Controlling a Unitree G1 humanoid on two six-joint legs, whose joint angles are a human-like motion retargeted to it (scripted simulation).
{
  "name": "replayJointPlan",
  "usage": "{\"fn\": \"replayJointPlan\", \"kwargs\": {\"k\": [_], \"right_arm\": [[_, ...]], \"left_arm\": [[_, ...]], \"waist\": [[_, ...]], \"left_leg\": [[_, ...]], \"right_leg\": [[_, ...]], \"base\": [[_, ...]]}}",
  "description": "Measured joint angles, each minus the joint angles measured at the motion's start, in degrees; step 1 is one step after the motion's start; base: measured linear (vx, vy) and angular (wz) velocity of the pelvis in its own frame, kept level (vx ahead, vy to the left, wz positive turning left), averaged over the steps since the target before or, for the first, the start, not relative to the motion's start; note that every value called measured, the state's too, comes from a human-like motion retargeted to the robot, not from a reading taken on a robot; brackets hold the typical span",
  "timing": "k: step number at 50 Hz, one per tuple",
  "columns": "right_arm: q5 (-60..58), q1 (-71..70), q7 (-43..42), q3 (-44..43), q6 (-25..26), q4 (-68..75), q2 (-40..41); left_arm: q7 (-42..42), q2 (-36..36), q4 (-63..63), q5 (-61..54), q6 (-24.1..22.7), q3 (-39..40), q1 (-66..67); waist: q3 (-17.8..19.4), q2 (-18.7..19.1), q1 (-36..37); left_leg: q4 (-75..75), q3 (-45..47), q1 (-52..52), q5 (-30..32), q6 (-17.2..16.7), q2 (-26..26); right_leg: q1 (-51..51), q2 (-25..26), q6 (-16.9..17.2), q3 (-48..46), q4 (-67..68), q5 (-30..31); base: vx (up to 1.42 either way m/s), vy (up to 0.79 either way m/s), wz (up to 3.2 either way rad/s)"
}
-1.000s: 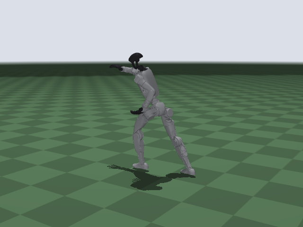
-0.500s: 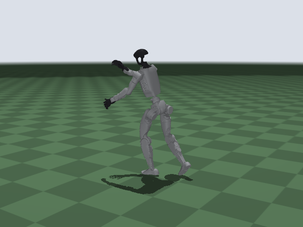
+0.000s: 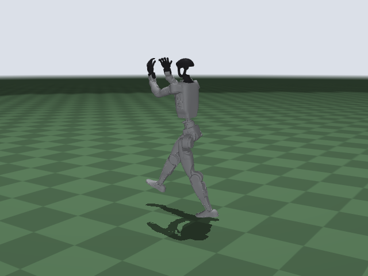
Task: Kungfu
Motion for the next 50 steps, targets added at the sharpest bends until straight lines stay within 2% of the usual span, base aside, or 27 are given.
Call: {"fn": "replayJointPlan", "kwargs": {"k": [4, 5, 6, 7, 8, 9, 10, 12, 13, 15, 17, 20, 23, 25, 27, 28, 30, 31, 32, 33, 35, 37, 39, 43, 45, 46, 50], "right_arm": [[-1.5, 5.5, -1.7, 0.0, -0.5, 1.3, 0.7], [-1.5, 7.7, -2.0, 0.1, -0.6, 1.8, 1.4], [-1.6, 10.5, -2.0, 0.1, -0.7, 2.7, 2.4], [-1.8, 13.4, -2.0, 0.1, -0.7, 3.7, 3.5], [-2.3, 16.5, -2.1, 0.1, -0.7, 5.1, 5.1], [-2.8, 20.0, -1.9, 0.1, -0.8, 7.3, 6.7], [-3.2, 23.6, -1.7, 0.2, -1.0, 9.8, 8.5], [-2.7, 32.4, 3.3, -1.7, -1.5, 16.1, 10.8], [-2.2, 35.6, 5.5, -1.5, -0.9, 20.7, 12.0], [-2.1, 42.2, 10.0, -2.7, 3.2, 30.9, 12.9], [-5.7, 49.2, 15.1, -5.6, 8.2, 43.1, 13.7], [-13.2, 60.0, 16.8, -13.8, 17.3, 59.8, 12.1], [-21.2, 71.8, 15.1, -19.3, 23.4, 68.9, 7.4], [-25.3, 79.9, 15.3, -21.5, 25.4, 70.3, 4.3], [-27.6, 88.3, 17.1, -22.2, 26.9, 68.7, 2.1], [-28.4, 91.8, 18.7, -22.2, 26.9, 67.7, 1.3], [-28.2, 97.7, 21.8, -21.2, 25.7, 65.0, 0.2], [-27.4, 100.3, 23.2, -20.7, 24.6, 63.4, -0.1], [-26.5, 102.6, 24.5, -20.2, 23.5, 61.9, -0.4], [-25.6, 104.6, 25.8, -19.7, 22.3, 60.5, -0.9], [-24.1, 107.9, 27.9, -18.9, 20.6, 58.0, -1.4], [-23.8, 108.6, 29.9, -17.8, 19.7, 57.7, -0.4], [-23.1, 108.1, 33.9, -15.7, 19.5, 57.7, 0.1], [-24.5, 108.3, 43.9, -13.7, 19.7, 56.3, 2.0], [-24.0, 108.4, 46.5, -12.6, 18.5, 55.0, 2.3], [-23.4, 108.5, 47.1, -12.0, 17.9, 54.1, 1.9], [-22.4, 108.9, 48.2, -10.8, 15.8, 51.1, 1.0]], "left_arm": [[-0.2, 0.0, 7.9, 2.2, 0.0, 0.7, 5.5], [-0.5, 0.0, 10.9, 3.8, 0.6, 1.2, 7.3], [-1.4, 0.0, 14.1, 5.3, 1.4, 1.8, 9.5], [-2.5, 0.2, 17.4, 6.8, 2.1, 2.4, 11.8], [-4.2, 0.7, 20.8, 8.3, 2.7, 2.6, 14.4], [-6.7, 0.8, 24.7, 10.6, 3.3, 3.4, 17.1], [-9.6, 0.7, 28.9, 13.2, 4.0, 4.3, 19.9], [-15.5, -0.3, 38.8, 22.9, 7.1, 9.2, 24.2], [-18.2, 1.0, 43.6, 26.5, 9.3, 9.4, 26.6], [-25.1, 6.1, 50.4, 31.3, 14.0, 5.9, 32.5], [-25.6, 10.0, 55.6, 39.2, 17.5, 4.4, 41.0], [-17.8, 10.4, 59.5, 49.2, 21.4, 2.8, 57.0], [-13.1, 9.9, 62.2, 59.5, 23.9, 9.8, 73.2], [-15.2, 11.0, 62.9, 61.3, 25.5, 13.3, 83.2], [-18.5, 11.9, 62.9, 59.2, 27.4, 15.5, 93.2], [-19.6, 12.3, 62.9, 57.5, 27.9, 16.5, 98.1], [-20.7, 12.3, 62.9, 54.1, 29.0, 19.2, 106.1], [-19.8, 11.6, 62.8, 53.0, 29.4, 21.5, 108.6], [-19.0, 10.9, 62.6, 51.8, 29.4, 23.8, 111.1], [-18.4, 9.8, 62.0, 50.5, 28.4, 26.2, 113.4], [-20.1, 7.9, 59.3, 45.0, 25.4, 27.2, 116.6], [-23.2, 6.3, 55.7, 39.8, 23.2, 25.8, 117.1], [-28.1, 4.9, 50.9, 38.8, 21.7, 24.3, 117.3], [-48.2, 5.9, 39.3, 45.8, 19.5, 19.9, 116.7], [-60.1, 7.8, 33.6, 48.6, 17.9, 17.1, 116.4], [-63.9, 8.4, 31.4, 48.8, 16.3, 16.2, 116.3], [-70.1, 8.4, 27.8, 49.6, 11.6, 15.2, 115.4]], "waist": [[-1.3, 1.3, -1.3], [-2.1, 1.3, -2.2], [-2.9, 0.7, -2.9], [-3.9, 0.6, -3.1], [-5.1, 1.3, -2.1], [-6.9, 1.0, -0.9], [-9.1, 0.1, 0.4], [-9.8, -1.3, -1.8], [-7.2, -2.4, -2.7], [-2.8, -3.1, -2.8], [-2.7, -4.5, -3.4], [-6.3, -4.9, 0.6], [-4.9, -6.4, 5.9], [-2.1, -7.0, 9.0], [0.8, -8.1, 10.6], [2.7, -8.8, 11.2], [6.8, -10.7, 11.8], [7.0, -12.2, 10.5], [7.3, -13.5, 9.7], [7.6, -14.4, 9.8], [7.6, -15.7, 11.4], [6.2, -14.7, 9.8], [4.9, -15.0, 9.2], [1.1, -17.2, 8.4], [-1.1, -16.6, 7.4], [-2.1, -15.9, 7.0], [-6.5, -13.4, 3.6]], "left_leg": [[1.1, -0.8, 3.7, 1.2, -2.7, 1.0], [1.5, -1.2, 4.6, 1.9, -3.8, 1.0], [2.0, -1.1, 5.8, 3.4, -5.4, 0.5], [2.7, -0.5, 6.5, 5.4, -7.4, 0.6], [3.6, 1.6, 6.4, 8.3, -10.1, 2.0], [4.7, 4.0, 6.0, 13.2, -13.5, 1.9], [6.1, 6.7, 5.6, 19.2, -17.2, 1.2], [17.4, 15.6, -1.4, 30.4, -20.0, -2.8], [24.5, 22.3, -3.6, 35.4, -20.0, -2.4], [43.9, 29.6, -10.8, 40.3, -20.0, 2.7], [53.8, 27.5, -20.0, 33.6, -20.0, 1.5], [63.2, 27.2, -37.1, 25.6, -20.0, 4.3], [58.1, 21.1, -47.9, 22.9, -20.0, 7.6], [48.5, 21.3, -52.6, 23.7, -15.1, 12.9], [30.9, 19.5, -55.0, 29.0, -12.5, 13.9], [19.9, 17.0, -54.4, 33.5, -12.7, 13.5], [1.2, 16.0, -51.8, 38.2, -9.6, 13.6], [-4.3, 13.1, -52.6, 33.2, -4.7, 11.4], [-8.5, 11.6, -53.6, 28.6, -2.1, 10.1], [-9.9, 12.7, -54.9, 24.8, -4.0, 10.6], [-5.1, 13.5, -57.9, 26.2, -4.6, 12.9], [8.7, 9.9, -63.4, 27.7, -1.9, 14.5], [25.3, 14.6, -66.3, 24.8, -2.8, 17.6], [56.4, 27.0, -65.7, 19.9, -4.0, 24.5], [70.9, 27.5, -64.8, 18.8, -6.2, 26.1], [77.1, 26.2, -64.5, 19.0, -8.8, 24.9], [96.1, 27.0, -59.1, 18.7, -16.7, 19.4]], "right_leg": [[5.2, -0.9, -0.9, 1.6, 0.8, 5.0], [6.9, -1.3, -0.2, 2.1, 1.3, 8.2], [9.8, -1.5, 3.6, 2.7, 1.9, 12.5], [12.2, -1.5, 3.9, 0.9, 2.7, 12.2], [13.8, -1.1, -2.6, -5.7, 4.0, 2.7], [14.2, -0.9, -5.0, -7.2, 5.0, -1.6], [14.1, -0.9, -5.2, -6.2, 5.8, -3.4], [8.9, -5.4, 0.1, 4.6, 10.7, -4.9], [10.7, -7.5, 1.1, 6.2, 11.2, -6.1], [16.5, -10.7, 1.2, 0.1, 12.4, -9.2], [20.4, -9.1, 0.3, 1.6, 10.4, -10.4], [21.4, -4.8, -0.9, 3.9, 8.5, -11.4], [28.2, 1.0, -4.8, 3.5, 4.9, -11.7], [32.3, 4.4, -6.8, 4.4, 3.7, -12.0], [35.4, 6.5, -8.0, 7.1, 4.1, -12.9], [37.2, 7.6, -8.4, 8.6, 4.7, -13.6], [40.7, 9.0, -8.7, 11.5, 6.5, -14.9], [40.6, 7.9, -8.6, 10.8, 6.7, -15.0], [40.7, 6.9, -8.5, 10.2, 6.8, -15.1], [40.9, 6.2, -8.2, 9.9, 7.0, -15.2], [40.4, 6.0, -7.8, 11.7, 8.7, -16.2], [39.3, 6.9, -8.1, 11.3, 7.4, -15.7], [38.6, 6.5, -8.3, 11.7, 6.0, -15.1], [35.8, 2.9, -6.5, 9.5, 6.1, -15.6], [34.4, 2.8, -6.6, 7.8, 6.1, -16.5], [34.0, 3.3, -7.0, 7.8, 5.5, -16.8], [32.4, 3.0, -6.8, 7.3, 3.1, -17.5]], "base": [[0.74, -0.35, 0.72], [0.88, -0.48, 0.81], [1.04, -0.64, 0.6], [1.15, -0.8, -0.04], [1.01, -0.73, -0.59], [0.86, -0.6, -0.93], [0.61, -0.12, -0.11], [0.39, 0.34, 0.79], [0.32, 0.27, 0.49], [0.41, -0.08, -0.14], [0.97, -0.68, -0.47], [0.88, -0.53, -0.93], [0.77, -0.65, -1.29], [0.63, -0.45, -1.12], [0.52, -0.28, -0.89], [0.45, -0.3, -0.88], [0.27, -0.32, -0.57], [0.14, -0.3, 0.08], [0.19, -0.26, 0.17], [0.23, -0.18, -0.41], [0.2, -0.07, -0.86], [0.15, -0.04, -0.33], [0.11, -0.04, -0.4], [0.21, -0.11, 0.05], [0.22, -0.16, 0.42], [0.25, -0.13, 0.42], [0.23, -0.04, 0.63]]}}
